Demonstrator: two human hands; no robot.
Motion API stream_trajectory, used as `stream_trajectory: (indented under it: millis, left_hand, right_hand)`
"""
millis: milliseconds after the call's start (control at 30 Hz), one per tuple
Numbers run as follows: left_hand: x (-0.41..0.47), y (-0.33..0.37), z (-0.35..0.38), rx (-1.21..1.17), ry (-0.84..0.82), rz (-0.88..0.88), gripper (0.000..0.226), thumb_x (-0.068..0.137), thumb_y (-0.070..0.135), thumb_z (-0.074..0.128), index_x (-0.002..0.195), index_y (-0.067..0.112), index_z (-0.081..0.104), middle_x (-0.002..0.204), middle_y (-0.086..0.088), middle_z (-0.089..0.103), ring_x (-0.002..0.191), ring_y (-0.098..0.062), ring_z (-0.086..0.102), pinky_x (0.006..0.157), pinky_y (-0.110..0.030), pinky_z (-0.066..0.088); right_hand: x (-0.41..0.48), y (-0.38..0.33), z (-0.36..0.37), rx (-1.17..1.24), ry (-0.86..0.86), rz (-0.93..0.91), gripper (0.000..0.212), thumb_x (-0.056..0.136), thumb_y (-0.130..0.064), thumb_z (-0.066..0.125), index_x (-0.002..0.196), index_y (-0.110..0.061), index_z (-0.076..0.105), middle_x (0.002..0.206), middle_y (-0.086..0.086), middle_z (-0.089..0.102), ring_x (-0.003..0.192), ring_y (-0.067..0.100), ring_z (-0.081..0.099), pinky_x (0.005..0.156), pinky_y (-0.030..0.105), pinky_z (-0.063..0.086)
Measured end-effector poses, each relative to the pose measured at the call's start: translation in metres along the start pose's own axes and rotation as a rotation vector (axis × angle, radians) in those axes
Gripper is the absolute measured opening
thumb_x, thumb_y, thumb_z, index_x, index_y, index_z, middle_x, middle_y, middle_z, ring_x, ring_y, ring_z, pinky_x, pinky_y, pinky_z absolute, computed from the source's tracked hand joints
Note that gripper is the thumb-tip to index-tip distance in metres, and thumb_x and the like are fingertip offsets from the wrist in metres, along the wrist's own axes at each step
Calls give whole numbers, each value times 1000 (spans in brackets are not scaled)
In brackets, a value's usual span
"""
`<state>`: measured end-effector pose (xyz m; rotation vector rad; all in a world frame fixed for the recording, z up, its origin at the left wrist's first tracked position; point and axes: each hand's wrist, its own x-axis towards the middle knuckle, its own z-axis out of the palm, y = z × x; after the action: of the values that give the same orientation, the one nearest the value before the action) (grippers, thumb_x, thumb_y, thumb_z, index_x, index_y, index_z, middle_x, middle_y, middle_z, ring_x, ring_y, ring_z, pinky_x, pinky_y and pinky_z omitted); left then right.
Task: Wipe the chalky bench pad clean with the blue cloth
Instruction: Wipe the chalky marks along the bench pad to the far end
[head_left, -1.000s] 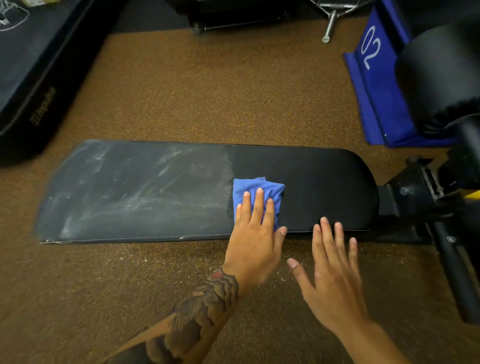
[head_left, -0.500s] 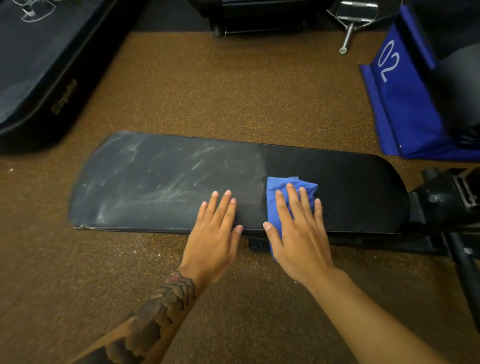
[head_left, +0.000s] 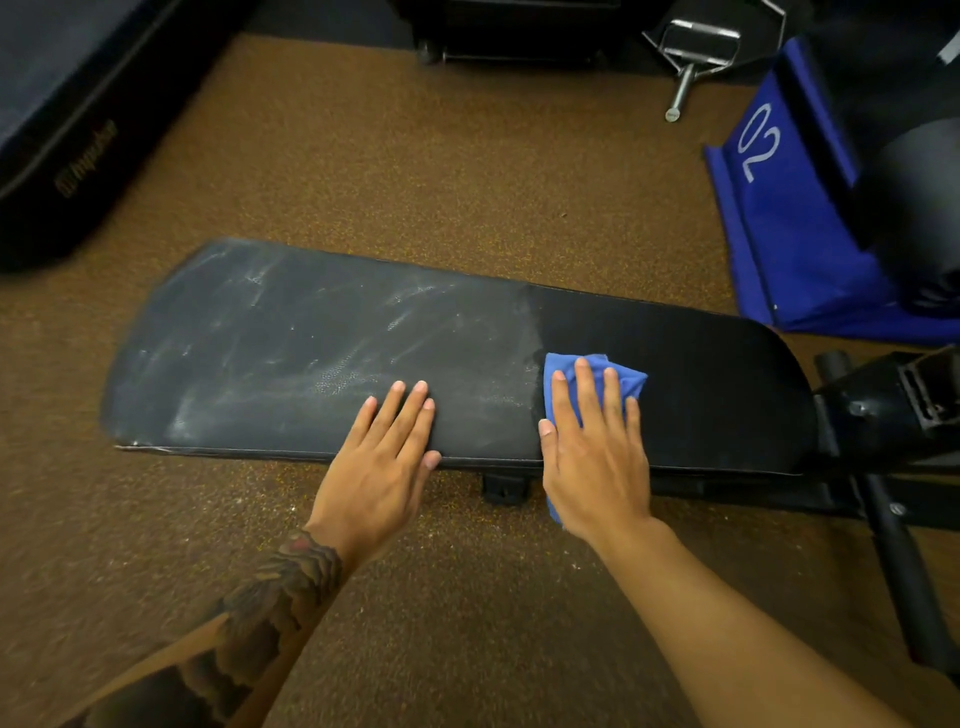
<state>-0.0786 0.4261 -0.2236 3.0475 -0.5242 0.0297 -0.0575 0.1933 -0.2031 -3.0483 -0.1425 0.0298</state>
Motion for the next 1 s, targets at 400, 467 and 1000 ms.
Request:
stream_trajectory:
  millis: [400,467,1000]
  left_hand:
    - [-1,-2,6,-33,51,26,54,102,35,24,145,3,31,155,-14,28,145,-29,21,117,-46,15]
    - [0,-2,6,-45,60,30,54,102,34,24,145,2,33,154,-15,30,144,-30,24,116,-47,17]
    - [0,-4,8,-70,57,53,54,102,34,26,143,2,36,152,-16,32,143,-32,27,115,-48,18]
  right_hand:
    - [91,-24,-6,207,-19,41,58,92,-7,40,146,-5,17,156,11,11,143,33,0,115,46,6]
    - [82,-35,-2,229,-21,-7,52,98,-13,34,146,-5,18,156,11,12,144,31,1,116,45,6]
    - [123,-24,-3,188,47,59,58,86,5,42,141,-4,28,153,10,22,143,28,9,115,40,15]
